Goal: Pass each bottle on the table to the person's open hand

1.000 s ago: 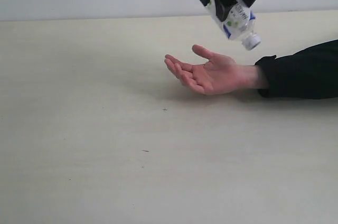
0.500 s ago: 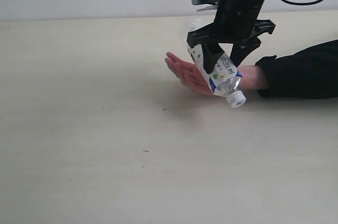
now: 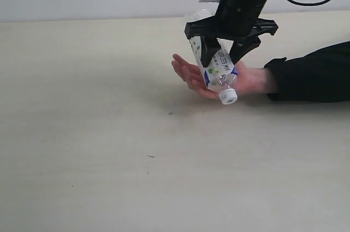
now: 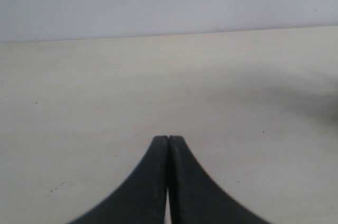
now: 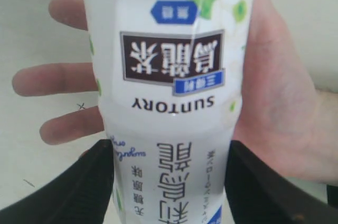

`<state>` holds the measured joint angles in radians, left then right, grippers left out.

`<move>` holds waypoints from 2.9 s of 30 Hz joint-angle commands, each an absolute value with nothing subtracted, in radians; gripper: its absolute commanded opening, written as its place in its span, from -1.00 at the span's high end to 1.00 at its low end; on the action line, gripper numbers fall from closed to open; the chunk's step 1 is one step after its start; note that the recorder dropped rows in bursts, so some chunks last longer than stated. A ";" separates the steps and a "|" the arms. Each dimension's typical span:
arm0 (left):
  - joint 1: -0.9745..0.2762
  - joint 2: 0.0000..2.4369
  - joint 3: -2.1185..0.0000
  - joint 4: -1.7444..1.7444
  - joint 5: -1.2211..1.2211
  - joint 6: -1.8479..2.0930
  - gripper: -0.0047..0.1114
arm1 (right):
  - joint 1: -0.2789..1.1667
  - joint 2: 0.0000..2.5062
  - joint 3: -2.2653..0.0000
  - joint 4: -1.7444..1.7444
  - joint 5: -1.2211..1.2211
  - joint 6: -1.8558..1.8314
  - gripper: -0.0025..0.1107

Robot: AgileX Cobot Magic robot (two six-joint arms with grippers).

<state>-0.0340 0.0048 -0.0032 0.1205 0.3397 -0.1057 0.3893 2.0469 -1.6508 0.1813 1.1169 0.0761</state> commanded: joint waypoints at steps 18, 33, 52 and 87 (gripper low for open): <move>-0.031 0.000 0.000 0.124 0.333 -0.109 0.88 | 0.390 2.040 -1.645 0.173 1.101 0.073 -0.52; -0.031 0.000 0.000 0.124 0.333 -0.109 0.88 | 0.390 1.956 -1.655 0.177 1.091 0.026 -0.50; -0.031 0.000 0.000 0.124 0.333 -0.109 0.88 | 0.408 0.947 -0.967 0.151 1.070 -0.008 0.96; -0.031 0.000 0.000 0.124 0.333 -0.109 0.88 | 0.408 0.118 -0.186 -0.263 0.438 0.363 0.96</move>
<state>-0.0340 0.0048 -0.0032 0.1205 0.3397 -0.1057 0.4055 0.1221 -0.1884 -0.2546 0.4560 0.3589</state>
